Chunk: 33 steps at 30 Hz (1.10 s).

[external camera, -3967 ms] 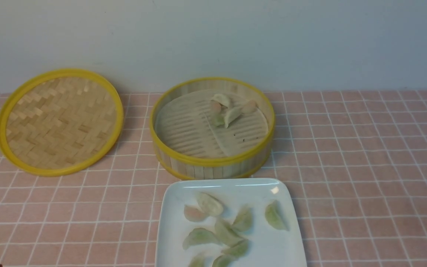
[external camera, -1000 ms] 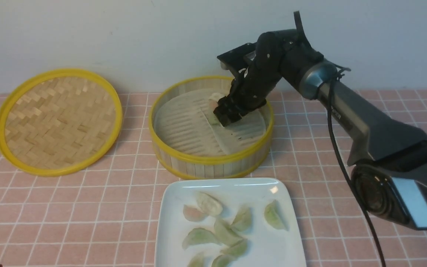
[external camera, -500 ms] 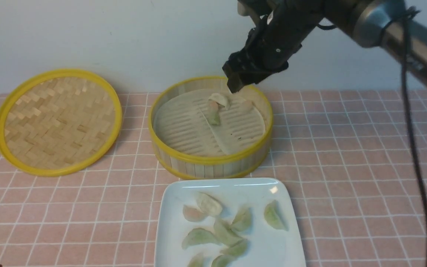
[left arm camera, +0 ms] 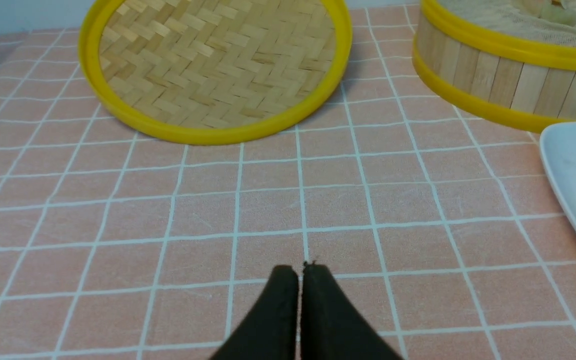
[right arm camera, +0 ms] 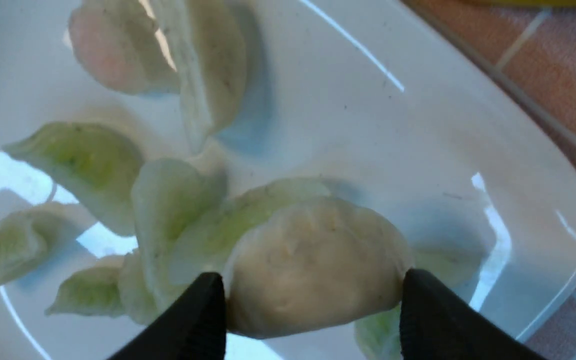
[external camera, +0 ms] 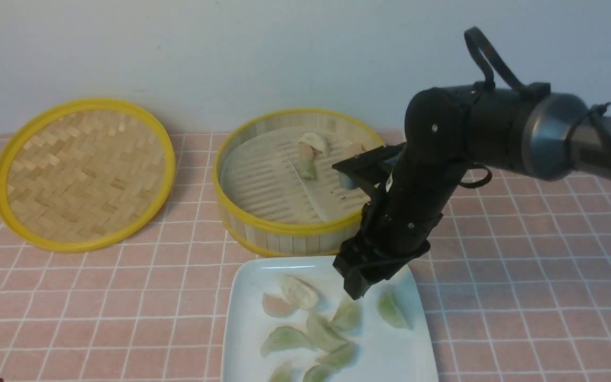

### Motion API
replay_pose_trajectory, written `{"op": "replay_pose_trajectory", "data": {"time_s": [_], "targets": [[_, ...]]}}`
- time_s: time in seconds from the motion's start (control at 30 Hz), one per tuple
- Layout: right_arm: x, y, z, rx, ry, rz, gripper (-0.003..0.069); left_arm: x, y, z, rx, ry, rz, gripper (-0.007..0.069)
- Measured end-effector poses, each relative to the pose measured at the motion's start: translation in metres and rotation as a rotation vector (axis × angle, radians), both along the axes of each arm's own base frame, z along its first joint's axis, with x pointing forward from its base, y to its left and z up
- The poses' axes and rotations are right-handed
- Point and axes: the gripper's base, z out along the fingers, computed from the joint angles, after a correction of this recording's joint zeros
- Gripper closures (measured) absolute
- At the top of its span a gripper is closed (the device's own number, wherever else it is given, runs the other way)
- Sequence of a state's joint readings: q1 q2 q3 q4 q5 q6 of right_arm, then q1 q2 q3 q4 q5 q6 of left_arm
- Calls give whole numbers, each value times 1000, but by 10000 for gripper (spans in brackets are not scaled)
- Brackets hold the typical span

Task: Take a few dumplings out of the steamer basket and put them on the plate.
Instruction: Use the right arm to put the dumpling into the plate, then use the right arm to grab a dumpling from inside the steamer

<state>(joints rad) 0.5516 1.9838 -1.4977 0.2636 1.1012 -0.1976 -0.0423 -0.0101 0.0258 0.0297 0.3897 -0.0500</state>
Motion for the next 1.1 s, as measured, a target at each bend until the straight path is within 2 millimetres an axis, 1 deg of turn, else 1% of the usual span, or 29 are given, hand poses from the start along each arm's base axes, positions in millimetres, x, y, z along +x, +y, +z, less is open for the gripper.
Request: {"op": "replay_pose_trajectory", "data": {"time_s": [0.07,0.17,0.23,0.33,0.37,0.4,0.47,0.53,0.67,0.73,0.83,0.9,0.93,0.97,1.0,1.03,1.07,1.1], "targets": [[1,0,-2,-2,5,-8,251,0,0,0,0,0,0,630],[3,2,4,3,4,-17,238,0,0,0,0,0,0,630],[6,4,11,14,-12,-14,214,0,0,0,0,0,0,630],[17,11,37,54,-81,-8,155,0,0,0,1,0,0,630],[18,11,39,56,-85,-7,150,0,0,0,1,0,0,630],[22,13,54,72,-109,-3,136,0,0,0,0,0,0,630],[25,14,68,88,-133,-2,130,0,0,0,0,0,0,630],[26,14,75,83,-149,5,130,0,0,0,0,0,0,630],[28,11,76,50,-179,13,130,0,0,0,0,0,0,630],[39,13,77,59,-257,5,130,0,0,0,0,0,0,630],[57,19,80,83,-324,8,130,0,0,0,0,0,0,630],[76,23,79,91,-359,20,130,0,0,0,0,0,0,630],[91,25,75,92,-375,20,130,0,0,0,0,0,0,630],[92,26,70,86,-364,21,130,0,0,0,0,0,0,630],[107,25,63,83,-366,14,130,0,0,0,0,0,0,630],[117,25,57,81,-367,9,130,0,0,0,0,0,0,630],[125,25,56,90,-380,5,130,0,0,0,0,0,0,630],[133,26,49,95,-384,-2,130,0,0,0,0,0,0,630]]}}
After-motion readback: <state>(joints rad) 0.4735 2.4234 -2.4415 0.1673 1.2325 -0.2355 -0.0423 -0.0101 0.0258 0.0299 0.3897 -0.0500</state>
